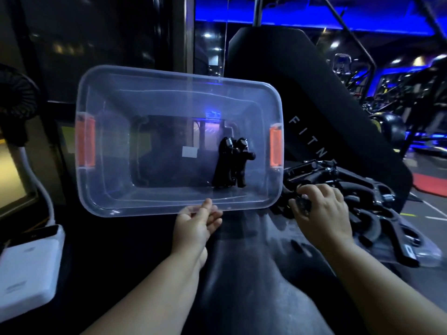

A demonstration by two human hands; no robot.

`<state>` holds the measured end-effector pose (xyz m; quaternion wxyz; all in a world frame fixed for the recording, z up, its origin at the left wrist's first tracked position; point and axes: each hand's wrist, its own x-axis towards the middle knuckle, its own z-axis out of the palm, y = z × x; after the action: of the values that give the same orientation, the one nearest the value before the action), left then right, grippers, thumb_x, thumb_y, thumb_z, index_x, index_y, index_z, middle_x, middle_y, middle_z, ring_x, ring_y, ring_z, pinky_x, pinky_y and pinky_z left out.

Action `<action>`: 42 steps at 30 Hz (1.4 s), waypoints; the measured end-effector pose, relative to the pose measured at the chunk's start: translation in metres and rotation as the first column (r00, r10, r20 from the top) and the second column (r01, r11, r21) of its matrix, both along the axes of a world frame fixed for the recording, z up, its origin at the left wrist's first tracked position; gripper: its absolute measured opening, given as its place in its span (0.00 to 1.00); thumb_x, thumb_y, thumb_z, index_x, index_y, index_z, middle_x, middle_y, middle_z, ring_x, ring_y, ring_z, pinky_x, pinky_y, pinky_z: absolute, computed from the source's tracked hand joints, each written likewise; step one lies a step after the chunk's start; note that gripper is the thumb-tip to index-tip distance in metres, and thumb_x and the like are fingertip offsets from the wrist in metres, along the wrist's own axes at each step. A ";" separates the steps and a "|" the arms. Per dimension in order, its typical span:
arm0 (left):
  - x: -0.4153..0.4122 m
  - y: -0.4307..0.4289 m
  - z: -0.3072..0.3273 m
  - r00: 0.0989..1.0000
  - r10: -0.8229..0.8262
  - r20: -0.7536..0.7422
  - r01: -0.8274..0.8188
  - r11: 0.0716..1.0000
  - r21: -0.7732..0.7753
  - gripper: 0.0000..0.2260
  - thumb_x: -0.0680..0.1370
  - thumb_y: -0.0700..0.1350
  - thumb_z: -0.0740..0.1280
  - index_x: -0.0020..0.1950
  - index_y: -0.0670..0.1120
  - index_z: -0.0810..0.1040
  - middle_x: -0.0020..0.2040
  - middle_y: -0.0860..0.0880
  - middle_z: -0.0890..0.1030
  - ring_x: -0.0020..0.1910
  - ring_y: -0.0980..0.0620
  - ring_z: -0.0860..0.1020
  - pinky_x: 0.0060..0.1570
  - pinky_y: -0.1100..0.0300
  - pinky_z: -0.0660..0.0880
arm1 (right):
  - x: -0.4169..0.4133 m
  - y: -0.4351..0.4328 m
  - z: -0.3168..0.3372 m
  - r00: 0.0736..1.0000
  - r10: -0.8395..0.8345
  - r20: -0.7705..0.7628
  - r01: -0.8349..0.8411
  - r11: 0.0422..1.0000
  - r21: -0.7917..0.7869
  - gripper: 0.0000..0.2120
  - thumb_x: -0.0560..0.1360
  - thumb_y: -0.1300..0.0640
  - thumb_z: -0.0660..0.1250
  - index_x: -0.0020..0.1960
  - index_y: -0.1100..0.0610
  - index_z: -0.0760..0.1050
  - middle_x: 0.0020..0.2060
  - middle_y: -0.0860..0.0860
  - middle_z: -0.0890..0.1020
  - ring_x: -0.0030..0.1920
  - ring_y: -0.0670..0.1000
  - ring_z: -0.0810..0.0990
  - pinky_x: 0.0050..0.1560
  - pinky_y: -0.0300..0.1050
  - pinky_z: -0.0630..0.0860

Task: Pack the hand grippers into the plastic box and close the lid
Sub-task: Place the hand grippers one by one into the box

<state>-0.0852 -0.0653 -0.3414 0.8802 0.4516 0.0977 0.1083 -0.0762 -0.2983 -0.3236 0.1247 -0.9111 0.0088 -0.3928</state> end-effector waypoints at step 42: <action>-0.007 -0.002 0.002 1.000 -0.005 0.024 0.003 0.998 0.061 0.06 0.79 0.43 0.65 0.44 0.44 0.71 0.40 0.45 0.80 0.38 0.51 0.81 0.38 0.62 0.80 | -0.027 -0.083 0.013 0.656 -0.266 -0.706 0.524 0.834 0.172 0.56 0.52 0.18 0.61 0.74 0.45 0.60 0.72 0.58 0.61 0.70 0.66 0.62 0.66 0.61 0.64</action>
<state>-0.0921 -0.0675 -0.3397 0.8674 0.4770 0.0829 0.1149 -0.1028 -0.3812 -0.3104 0.1886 -0.9248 0.3255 -0.0568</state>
